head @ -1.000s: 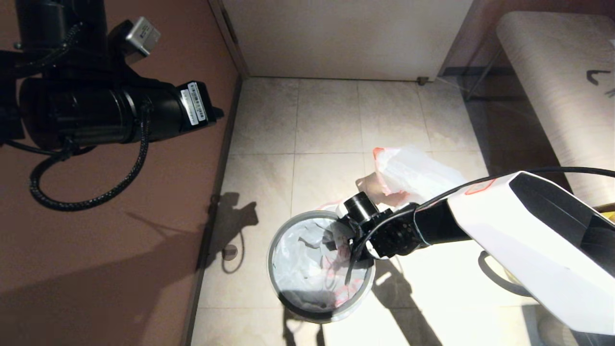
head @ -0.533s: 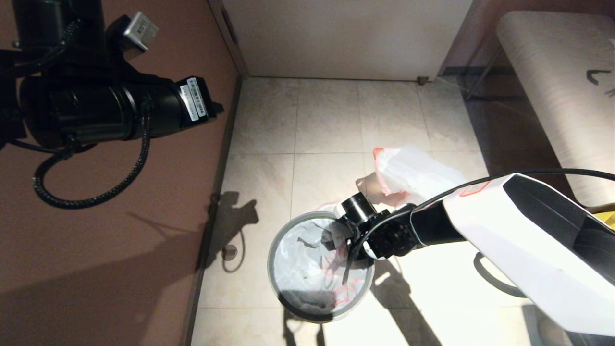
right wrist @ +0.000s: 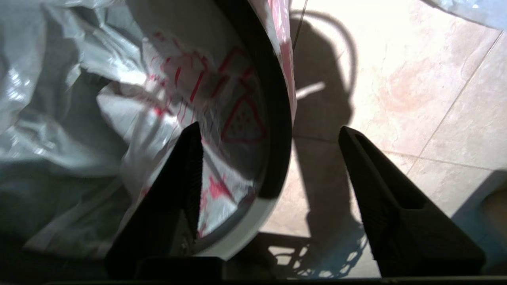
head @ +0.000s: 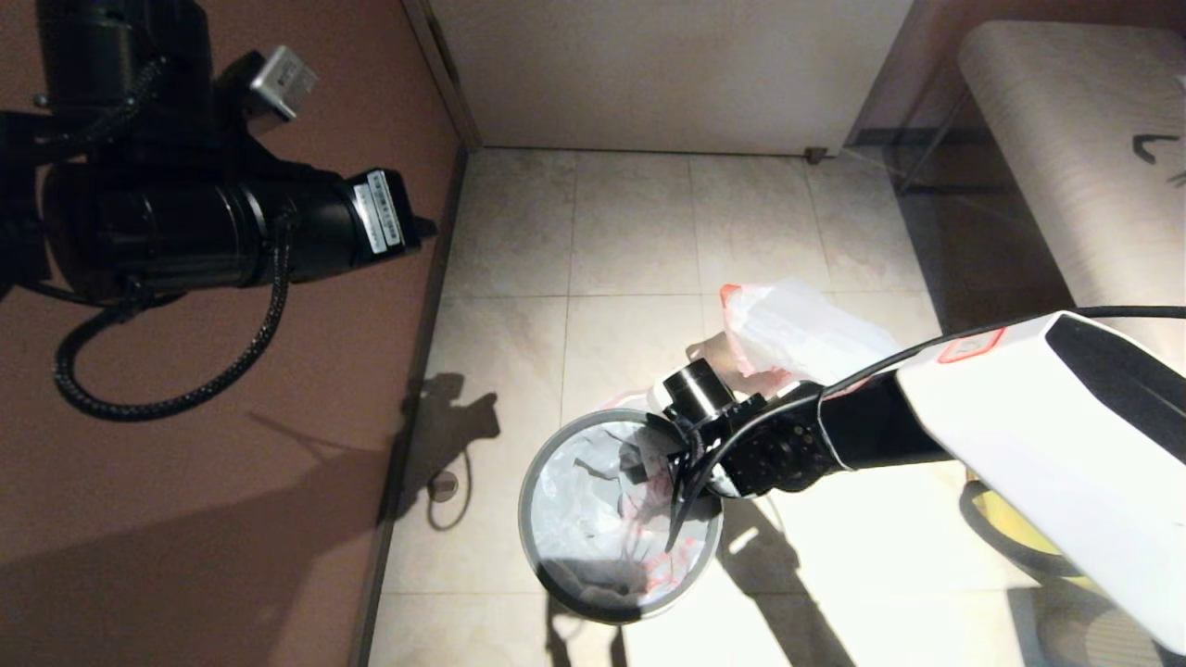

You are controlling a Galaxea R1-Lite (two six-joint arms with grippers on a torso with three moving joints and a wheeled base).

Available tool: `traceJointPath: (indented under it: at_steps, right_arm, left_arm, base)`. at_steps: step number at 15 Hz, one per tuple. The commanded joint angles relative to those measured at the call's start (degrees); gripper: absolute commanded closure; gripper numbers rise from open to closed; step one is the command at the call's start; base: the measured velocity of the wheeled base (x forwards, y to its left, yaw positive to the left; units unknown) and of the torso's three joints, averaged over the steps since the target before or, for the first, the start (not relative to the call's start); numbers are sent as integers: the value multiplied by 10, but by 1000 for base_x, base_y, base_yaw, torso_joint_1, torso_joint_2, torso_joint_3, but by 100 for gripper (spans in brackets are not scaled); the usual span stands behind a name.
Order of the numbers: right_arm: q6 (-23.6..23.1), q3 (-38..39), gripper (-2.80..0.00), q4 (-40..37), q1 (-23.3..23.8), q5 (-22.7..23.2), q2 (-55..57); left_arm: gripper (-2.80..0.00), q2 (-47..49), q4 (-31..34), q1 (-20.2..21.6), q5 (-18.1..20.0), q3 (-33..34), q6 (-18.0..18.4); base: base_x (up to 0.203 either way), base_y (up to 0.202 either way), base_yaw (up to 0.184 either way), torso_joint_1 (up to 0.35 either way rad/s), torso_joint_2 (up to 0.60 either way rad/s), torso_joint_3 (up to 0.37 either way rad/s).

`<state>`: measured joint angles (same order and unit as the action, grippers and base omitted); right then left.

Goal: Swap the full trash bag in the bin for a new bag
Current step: Place the trash can ring on the trash can

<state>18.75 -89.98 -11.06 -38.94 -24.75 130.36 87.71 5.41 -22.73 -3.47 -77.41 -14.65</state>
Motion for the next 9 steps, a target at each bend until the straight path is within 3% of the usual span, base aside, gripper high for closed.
traceJointPath:
  at_steps: [1, 2, 3, 5, 6, 9]
  right_arm:
    - [7, 73, -280, 22, 10, 54, -88]
    - [9, 103, -280, 74, 29, 87, -101]
    - [9, 141, 0, 165, 56, 124, -105]
    - [-7, 209, 0, 315, 111, 225, -98]
    - [-11, 221, 0, 337, 123, 273, -92]
    - [-12, 212, 0, 351, 137, 415, -77]
  left_arm:
    - [0, 6, 30, -19, 22, 40, -11]
    - [0, 14, 33, -31, 41, 72, -26]
    - [0, 24, 26, -38, 74, 116, -47]
    - [0, 44, -34, -26, 195, 211, -71]
    - [0, 63, -89, -11, 246, 257, -76]
    - [0, 161, -280, 34, 328, 340, -80]
  base:
    - [0, 0, 0, 0, 0, 0]
    - [0, 0, 0, 0, 0, 0]
    - [0, 0, 0, 0, 0, 0]
    - [0, 0, 0, 0, 0, 0]
    - [0, 0, 0, 0, 0, 0]
    - [0, 0, 0, 0, 0, 0]
